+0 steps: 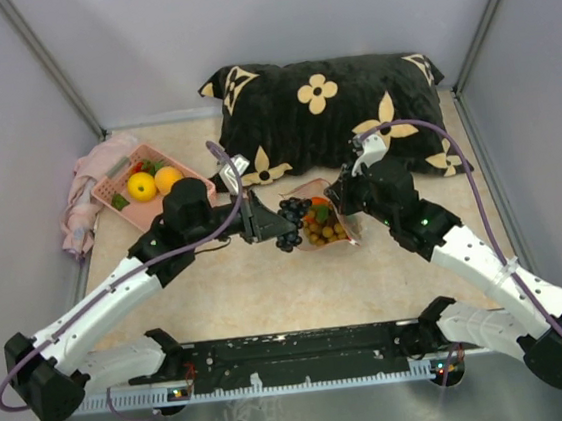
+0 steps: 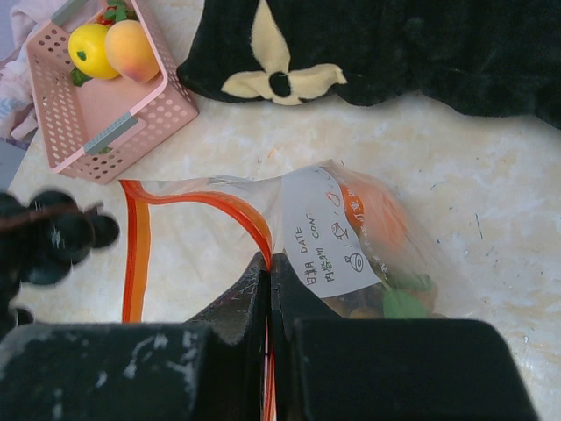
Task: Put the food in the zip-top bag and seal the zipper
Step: Place the fake fruit in the zipper food storage bag.
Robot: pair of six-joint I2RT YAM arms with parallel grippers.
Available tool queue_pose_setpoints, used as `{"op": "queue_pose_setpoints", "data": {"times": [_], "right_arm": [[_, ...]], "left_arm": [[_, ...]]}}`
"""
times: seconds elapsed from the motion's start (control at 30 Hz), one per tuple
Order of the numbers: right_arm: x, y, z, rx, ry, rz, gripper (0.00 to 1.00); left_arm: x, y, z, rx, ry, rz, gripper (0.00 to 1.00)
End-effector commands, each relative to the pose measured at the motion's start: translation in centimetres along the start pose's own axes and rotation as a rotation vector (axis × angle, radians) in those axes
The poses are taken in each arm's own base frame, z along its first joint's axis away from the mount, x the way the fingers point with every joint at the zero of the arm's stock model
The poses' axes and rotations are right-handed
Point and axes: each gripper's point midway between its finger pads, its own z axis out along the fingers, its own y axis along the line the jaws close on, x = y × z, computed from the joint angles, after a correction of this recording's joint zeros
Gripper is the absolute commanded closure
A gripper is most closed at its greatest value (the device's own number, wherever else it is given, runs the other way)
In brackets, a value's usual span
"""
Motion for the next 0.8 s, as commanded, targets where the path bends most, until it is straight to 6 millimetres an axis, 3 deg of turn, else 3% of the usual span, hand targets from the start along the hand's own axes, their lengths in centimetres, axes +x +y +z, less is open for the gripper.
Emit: {"op": "queue_pose_setpoints", "data": {"times": [0.0, 0.27, 0.6, 0.77], "right_arm": [[-2.7, 1.6, 0.0, -0.055, -0.090, 0.018, 1.00], [-2.5, 2.1, 0.0, -0.078, -0.080, 0.024, 1.00], [-2.0, 2.7, -0.3, -0.103, -0.070, 0.027, 1.00], [-1.9, 3.2, -0.3, -0.117, -0.069, 0.025, 1.00]], "left_arm": [[1.1, -2.0, 1.7, 0.079, 0.039, -0.050, 1.00], [2.1, -0.1, 4.4, 0.023, 0.083, -0.136, 1.00], [-0.4, 4.5, 5.3, -0.216, -0.022, -0.153, 1.00], [-1.6, 6.8, 5.4, -0.366, -0.059, -0.252, 1.00]]}}
